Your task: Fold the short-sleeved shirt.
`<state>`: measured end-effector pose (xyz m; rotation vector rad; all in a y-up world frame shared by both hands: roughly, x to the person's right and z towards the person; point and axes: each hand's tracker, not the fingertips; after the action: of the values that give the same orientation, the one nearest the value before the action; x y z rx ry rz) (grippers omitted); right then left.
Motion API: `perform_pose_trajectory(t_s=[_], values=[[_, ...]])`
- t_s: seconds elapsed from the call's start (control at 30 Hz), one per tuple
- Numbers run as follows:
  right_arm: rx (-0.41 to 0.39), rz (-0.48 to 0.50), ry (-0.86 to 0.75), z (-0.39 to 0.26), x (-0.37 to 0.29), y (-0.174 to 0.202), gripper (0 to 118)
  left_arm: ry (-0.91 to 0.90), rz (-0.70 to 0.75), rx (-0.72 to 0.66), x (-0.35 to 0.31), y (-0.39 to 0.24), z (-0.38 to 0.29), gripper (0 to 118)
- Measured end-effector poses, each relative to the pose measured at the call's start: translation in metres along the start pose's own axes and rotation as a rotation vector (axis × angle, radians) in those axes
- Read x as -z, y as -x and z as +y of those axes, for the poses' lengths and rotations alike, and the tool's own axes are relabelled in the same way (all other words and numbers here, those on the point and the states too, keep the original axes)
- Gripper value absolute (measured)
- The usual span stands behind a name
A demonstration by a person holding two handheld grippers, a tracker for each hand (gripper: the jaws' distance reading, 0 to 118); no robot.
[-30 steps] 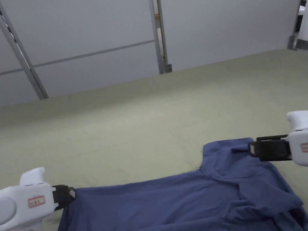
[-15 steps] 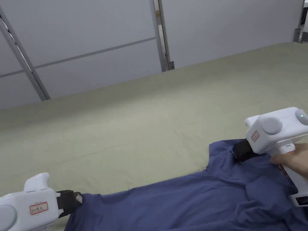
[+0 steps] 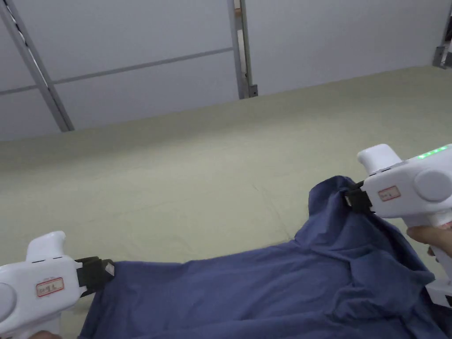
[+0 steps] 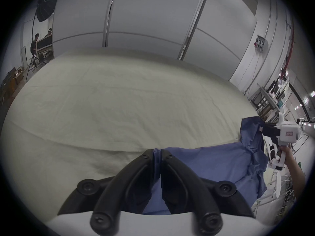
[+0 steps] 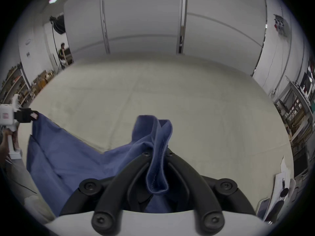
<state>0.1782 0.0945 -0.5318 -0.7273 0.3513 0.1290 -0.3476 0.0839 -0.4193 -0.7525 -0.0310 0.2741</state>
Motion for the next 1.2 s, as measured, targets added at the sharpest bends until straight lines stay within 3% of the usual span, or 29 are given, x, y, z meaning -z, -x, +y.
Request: perform_pose_trajectory(t_s=[0.17,0.3,0.4,0.57,0.67,0.8,0.83,0.87,0.9,0.93,0.97,1.03,1.1,1.2], values=[[0.044,0.037,-0.179,-0.041,-0.097,0.018,8,-0.093,0.007,0.009,-0.049,-0.001,-0.03,8],[0.129,0.062,-0.274,-0.091,-0.166,0.034,8,-0.135,0.001,0.003,-0.093,-0.005,-0.067,8],[0.09,0.037,-0.25,-0.132,-0.199,0.04,8,-0.131,0.005,0.021,-0.121,-0.005,-0.097,8],[0.051,0.046,-0.082,-0.193,-0.208,0.049,8,-0.054,0.022,-0.061,-0.147,0.018,-0.145,8],[-0.022,0.028,0.042,-0.223,-0.189,0.051,8,0.024,0.038,-0.131,-0.149,0.034,-0.171,8],[0.04,0.068,0.229,-0.244,-0.157,0.045,11,0.199,0.025,-0.126,-0.135,0.041,-0.199,9],[0.037,0.049,0.231,-0.245,-0.154,0.045,21,0.214,0.034,-0.119,-0.133,0.042,-0.203,12],[0.031,0.041,0.247,-0.244,-0.152,0.044,45,0.222,0.067,-0.099,-0.133,0.039,-0.205,28],[0.022,0.007,0.244,-0.24,-0.156,0.044,89,0.214,0.115,-0.071,-0.134,0.038,-0.205,81],[0.019,-0.025,0.208,-0.235,-0.164,0.043,113,0.207,0.139,-0.045,-0.136,0.038,-0.204,117],[0.018,-0.028,0.153,-0.228,-0.174,0.041,118,0.189,0.14,-0.046,-0.147,0.04,-0.201,118],[0.047,-0.061,-0.006,-0.206,-0.205,0.033,118,0.056,0.13,-0.097,-0.17,0.046,-0.195,118],[0.12,-0.12,-0.159,-0.175,-0.24,0.028,118,-0.049,0.107,-0.19,-0.199,0.052,-0.176,118],[0.194,-0.087,-0.428,-0.127,-0.291,0.03,118,-0.257,0.067,-0.247,-0.265,0.037,-0.121,116]])
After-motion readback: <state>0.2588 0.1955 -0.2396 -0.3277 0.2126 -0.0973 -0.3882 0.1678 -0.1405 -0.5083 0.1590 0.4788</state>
